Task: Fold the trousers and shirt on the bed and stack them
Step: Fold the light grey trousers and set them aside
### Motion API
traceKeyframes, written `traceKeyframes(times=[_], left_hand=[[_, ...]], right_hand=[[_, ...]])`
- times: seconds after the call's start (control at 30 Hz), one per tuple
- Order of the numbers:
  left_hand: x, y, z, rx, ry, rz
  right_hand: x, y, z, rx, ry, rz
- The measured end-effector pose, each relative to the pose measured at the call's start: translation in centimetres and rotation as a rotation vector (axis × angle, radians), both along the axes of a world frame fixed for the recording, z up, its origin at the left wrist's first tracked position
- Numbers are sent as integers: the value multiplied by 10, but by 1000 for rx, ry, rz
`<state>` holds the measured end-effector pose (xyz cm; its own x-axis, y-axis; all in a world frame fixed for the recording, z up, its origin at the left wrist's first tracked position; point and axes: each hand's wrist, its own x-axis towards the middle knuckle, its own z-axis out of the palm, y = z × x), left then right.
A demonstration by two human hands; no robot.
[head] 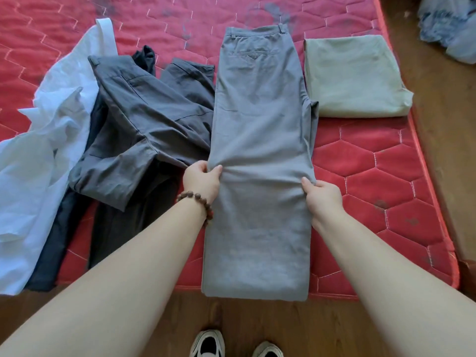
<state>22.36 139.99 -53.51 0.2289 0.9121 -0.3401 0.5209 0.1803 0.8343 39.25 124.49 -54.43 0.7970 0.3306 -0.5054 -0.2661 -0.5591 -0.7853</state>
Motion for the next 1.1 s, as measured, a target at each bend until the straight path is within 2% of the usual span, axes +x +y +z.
traceKeyframes(times=[0.13,0.3,0.43,0.53,0.73,0.83,0.97,1.03,1.1], left_hand=[[-14,-2,-18,-108,14,-21],[-34,-5,-21,-499,-143,-123],[-74,-33,-15,-625,-20,-344],[-106,-64,-12,-662,19,-405],[-134,-104,-4,-653,-51,-337],[-139,-114,3,-625,-75,-373],[-141,-126,17,-491,-50,-446],[-141,-131,24,-419,-8,-417],[-142,-137,31,-304,75,-355]], right_hand=[[0,-7,-6,-88,56,-25],[-2,-17,14,44,302,57],[-32,-57,22,-29,421,238],[-66,-96,25,-7,470,275],[-101,-144,15,-73,370,323],[-108,-152,13,-71,370,336],[-117,-161,19,-2,396,418],[-119,-164,27,-29,304,457],[-121,-164,38,-40,217,391]])
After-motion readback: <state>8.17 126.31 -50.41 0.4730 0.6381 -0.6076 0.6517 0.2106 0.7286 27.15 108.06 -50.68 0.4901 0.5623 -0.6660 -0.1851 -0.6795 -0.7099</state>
